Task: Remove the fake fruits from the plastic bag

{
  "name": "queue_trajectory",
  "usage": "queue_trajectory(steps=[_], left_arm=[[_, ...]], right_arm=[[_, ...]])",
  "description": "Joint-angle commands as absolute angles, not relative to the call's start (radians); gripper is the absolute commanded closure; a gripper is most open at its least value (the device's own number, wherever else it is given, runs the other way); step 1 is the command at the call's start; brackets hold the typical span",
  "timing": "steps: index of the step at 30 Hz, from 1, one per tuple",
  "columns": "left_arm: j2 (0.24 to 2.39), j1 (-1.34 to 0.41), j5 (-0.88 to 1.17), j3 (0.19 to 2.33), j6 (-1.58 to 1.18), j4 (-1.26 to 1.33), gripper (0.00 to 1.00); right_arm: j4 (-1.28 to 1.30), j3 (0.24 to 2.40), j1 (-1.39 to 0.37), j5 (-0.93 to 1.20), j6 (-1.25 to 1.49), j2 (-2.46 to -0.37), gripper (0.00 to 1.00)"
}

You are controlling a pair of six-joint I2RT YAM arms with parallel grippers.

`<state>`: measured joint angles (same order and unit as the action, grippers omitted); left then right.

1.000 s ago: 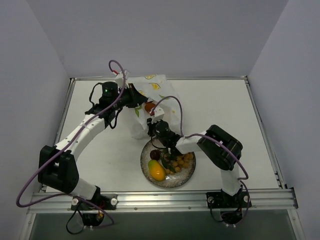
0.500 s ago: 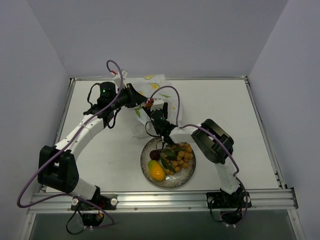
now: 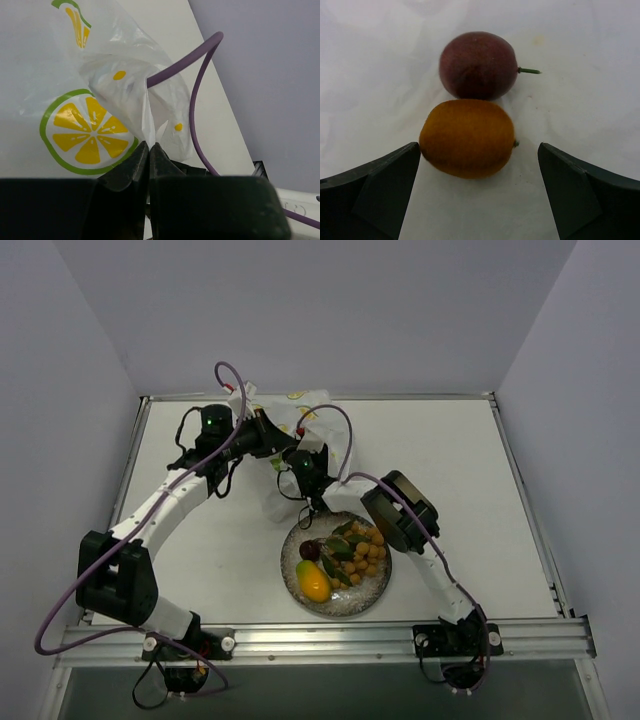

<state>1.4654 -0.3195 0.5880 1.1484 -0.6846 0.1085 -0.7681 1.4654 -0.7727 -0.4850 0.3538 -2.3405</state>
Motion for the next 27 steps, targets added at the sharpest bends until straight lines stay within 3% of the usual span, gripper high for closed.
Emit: queue_trajectory(steps=[1, 12, 15, 17, 18, 21, 27], left_arm=[[1.463, -0.33, 0.623, 1.203, -0.695, 0.132, 0.98], [1.465, -0.341, 0.629, 1.193, -0.707, 0.147, 0.98], [1.471, -0.339, 0.632, 1.195, -0.707, 0.147, 0.98], [1.477, -0.341, 0.632, 1.201, -0.709, 0.149, 0.98], [1.48, -0.341, 0.634, 1.203, -0.709, 0.149, 0.98], [1.482, -0.341, 0.634, 1.204, -0.707, 0.152, 0.98], [1.494, -0.337, 0.624, 1.207, -0.709, 0.164, 0.98]], right_arm=[[-0.717, 1.522, -0.75, -0.587, 0.429, -2.342, 0.0], [-0.722, 1.649, -0.71, -0.503, 0.535, -2.44, 0.01], [-0.755, 1.654, -0.709, -0.508, 0.514, -2.445, 0.14], [-0.813, 1.631, -0.71, -0.505, 0.497, -2.441, 0.33], [-0.834, 1.618, -0.709, -0.502, 0.48, -2.433, 0.49], [-0.917, 1.559, -0.709, -0.502, 0.457, -2.401, 0.7], [-1.014, 1.39, -0.721, -0.462, 0.407, -2.277, 0.78]])
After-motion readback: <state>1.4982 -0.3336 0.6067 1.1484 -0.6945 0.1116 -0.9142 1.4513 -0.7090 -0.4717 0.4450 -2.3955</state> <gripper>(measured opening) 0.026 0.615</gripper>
